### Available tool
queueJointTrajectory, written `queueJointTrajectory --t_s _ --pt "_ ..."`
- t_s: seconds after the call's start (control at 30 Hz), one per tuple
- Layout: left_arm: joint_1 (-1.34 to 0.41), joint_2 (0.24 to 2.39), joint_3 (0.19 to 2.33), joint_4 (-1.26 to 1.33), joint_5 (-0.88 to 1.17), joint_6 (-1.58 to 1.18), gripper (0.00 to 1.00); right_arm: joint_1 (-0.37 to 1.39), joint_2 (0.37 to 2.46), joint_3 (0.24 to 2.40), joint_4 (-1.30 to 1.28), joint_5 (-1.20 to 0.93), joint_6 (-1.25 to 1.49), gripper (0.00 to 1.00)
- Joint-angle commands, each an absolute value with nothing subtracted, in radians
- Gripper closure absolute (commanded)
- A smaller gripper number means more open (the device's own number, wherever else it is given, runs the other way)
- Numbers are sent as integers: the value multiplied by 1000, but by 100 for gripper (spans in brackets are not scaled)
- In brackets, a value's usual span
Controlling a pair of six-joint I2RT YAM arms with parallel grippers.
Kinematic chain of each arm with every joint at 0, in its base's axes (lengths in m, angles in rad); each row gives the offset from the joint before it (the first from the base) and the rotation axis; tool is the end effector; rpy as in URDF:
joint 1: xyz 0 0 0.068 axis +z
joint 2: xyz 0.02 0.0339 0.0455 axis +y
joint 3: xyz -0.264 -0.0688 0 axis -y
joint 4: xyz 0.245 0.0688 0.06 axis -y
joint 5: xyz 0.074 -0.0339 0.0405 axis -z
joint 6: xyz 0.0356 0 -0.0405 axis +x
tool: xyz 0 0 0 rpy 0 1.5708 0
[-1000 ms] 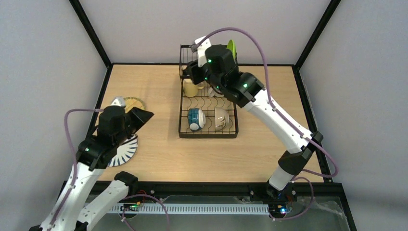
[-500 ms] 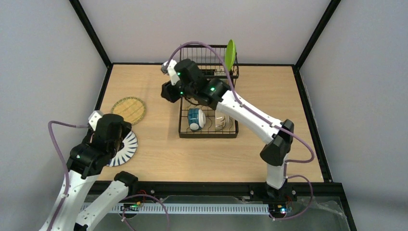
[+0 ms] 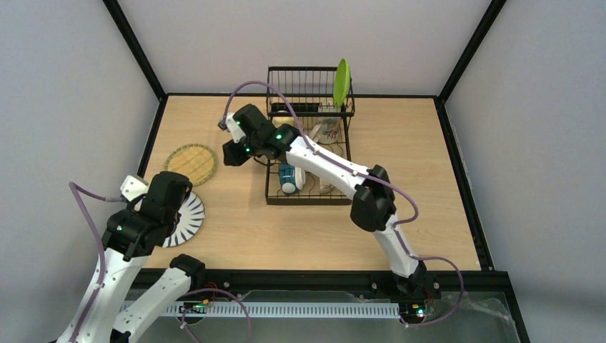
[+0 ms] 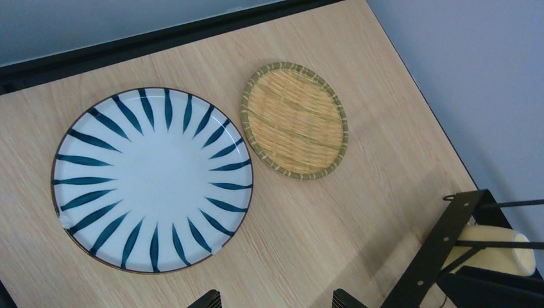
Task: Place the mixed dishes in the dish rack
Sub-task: Move the plate to the center of the board.
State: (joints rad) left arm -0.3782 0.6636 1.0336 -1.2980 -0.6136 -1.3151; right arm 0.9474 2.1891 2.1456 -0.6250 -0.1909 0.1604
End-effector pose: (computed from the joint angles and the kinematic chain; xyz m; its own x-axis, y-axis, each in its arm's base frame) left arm 0.0824 -0.0107 0.3381 -0.1699 -0.7837 -0.5975 -0.7244 0.5103 -0.4634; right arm 0.2899 0.4147 0.3104 -0.4984 -0.4245 -0.7559 -0.8149 0.5269 0.2414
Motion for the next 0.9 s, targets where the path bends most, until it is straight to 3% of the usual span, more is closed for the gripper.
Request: queueJointTrajectory --t_s 0.0,0.53,0.67,0.87 --pt "-373 687 1055 -1332 -693 -1358 1 950 2267 2266 -622 -247 135 6" --pt "-373 707 1030 -1214 -688 -1223 1 951 2432 2402 -570 -195 27 6" --pt "-373 763 1002 -1138 -627 -1207 1 951 2324 2319 -594 -86 59 6" --pt "-344 877 979 -1017 -550 -1223 1 954 2048 2019 -549 33 112 6"
